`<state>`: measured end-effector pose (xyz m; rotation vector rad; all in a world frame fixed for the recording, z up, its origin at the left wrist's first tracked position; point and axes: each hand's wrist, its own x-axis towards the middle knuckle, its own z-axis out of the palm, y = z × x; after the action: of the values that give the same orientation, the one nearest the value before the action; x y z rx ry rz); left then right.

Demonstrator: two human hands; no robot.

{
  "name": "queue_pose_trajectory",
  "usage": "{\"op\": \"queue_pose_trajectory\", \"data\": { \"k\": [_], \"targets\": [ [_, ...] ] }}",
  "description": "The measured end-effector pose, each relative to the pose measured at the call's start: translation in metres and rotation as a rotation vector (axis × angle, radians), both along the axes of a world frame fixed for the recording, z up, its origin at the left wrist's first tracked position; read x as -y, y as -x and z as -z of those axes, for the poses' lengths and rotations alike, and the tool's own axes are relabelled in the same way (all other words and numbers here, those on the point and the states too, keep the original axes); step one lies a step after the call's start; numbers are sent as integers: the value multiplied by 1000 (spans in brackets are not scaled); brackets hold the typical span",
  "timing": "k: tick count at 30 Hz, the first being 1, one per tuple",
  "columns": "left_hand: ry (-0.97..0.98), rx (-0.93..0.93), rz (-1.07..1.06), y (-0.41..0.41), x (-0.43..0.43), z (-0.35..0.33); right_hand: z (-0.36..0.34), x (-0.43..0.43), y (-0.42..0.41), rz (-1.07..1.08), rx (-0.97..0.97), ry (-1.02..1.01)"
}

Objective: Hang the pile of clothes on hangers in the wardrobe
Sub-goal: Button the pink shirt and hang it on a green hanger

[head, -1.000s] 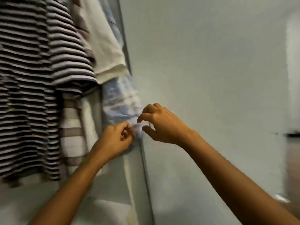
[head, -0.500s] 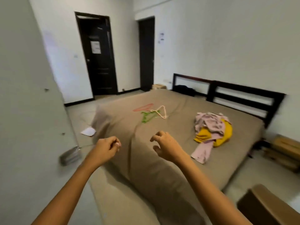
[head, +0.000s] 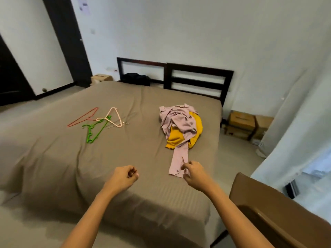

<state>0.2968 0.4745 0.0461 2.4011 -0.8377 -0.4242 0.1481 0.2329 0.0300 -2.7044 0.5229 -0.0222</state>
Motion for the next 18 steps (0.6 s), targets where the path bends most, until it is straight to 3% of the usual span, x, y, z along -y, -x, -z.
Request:
{"op": "queue_pose_trajectory", "data": {
  "k": [13,18],
  "targets": [
    [-37,-140,218,-215,106,37,64,64,-128,325,-209,-171],
    [51,-201,145,-258,142,46,70,106,-193,331,-283,-174]
  ]
}}
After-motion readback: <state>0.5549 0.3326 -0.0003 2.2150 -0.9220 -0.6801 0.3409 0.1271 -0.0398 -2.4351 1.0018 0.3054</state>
